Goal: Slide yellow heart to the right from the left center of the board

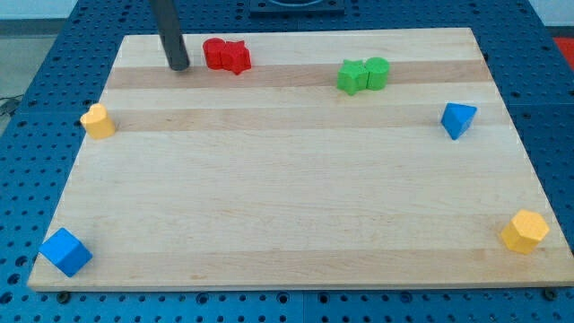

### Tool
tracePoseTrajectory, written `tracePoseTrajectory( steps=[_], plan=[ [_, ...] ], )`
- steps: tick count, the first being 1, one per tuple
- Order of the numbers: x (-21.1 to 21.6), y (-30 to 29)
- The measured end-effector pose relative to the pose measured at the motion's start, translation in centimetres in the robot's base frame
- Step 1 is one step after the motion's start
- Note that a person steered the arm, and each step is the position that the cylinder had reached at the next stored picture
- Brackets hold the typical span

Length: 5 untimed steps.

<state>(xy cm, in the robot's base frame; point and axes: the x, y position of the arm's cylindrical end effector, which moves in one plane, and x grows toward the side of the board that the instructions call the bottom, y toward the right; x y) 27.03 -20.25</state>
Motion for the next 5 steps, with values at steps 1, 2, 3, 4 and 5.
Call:
tracePoseTrajectory(
  steps=[1, 2, 3, 4, 5],
  plan=[
    [0.3, -2.5],
    [0.5, -7.0],
    [0.9, -10.1],
    [1.1, -10.3],
    [2.9, -10.2]
  ],
)
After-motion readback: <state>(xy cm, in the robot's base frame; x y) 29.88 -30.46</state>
